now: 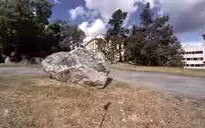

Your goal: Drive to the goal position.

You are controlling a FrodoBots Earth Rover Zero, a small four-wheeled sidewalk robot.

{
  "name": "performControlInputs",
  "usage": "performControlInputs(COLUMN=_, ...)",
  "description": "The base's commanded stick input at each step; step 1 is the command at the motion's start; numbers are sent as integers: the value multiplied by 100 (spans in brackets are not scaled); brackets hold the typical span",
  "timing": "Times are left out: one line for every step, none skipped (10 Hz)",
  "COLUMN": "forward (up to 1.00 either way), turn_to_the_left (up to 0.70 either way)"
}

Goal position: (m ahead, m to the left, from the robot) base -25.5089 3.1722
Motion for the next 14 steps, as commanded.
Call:
performControlInputs(forward=0, turn_to_the_left=-85)
performControlInputs(forward=0, turn_to_the_left=-85)
performControlInputs(forward=0, turn_to_the_left=-85)
performControlInputs(forward=0, turn_to_the_left=-85)
performControlInputs(forward=0, turn_to_the_left=-85)
performControlInputs(forward=0, turn_to_the_left=-85)
performControlInputs(forward=0, turn_to_the_left=-85)
performControlInputs(forward=0, turn_to_the_left=-85)
performControlInputs(forward=0, turn_to_the_left=-85)
performControlInputs(forward=0, turn_to_the_left=-85)
performControlInputs(forward=0, turn_to_the_left=-85)
performControlInputs(forward=0, turn_to_the_left=-85)
performControlInputs(forward=0, turn_to_the_left=-85)
performControlInputs(forward=0, turn_to_the_left=-85)
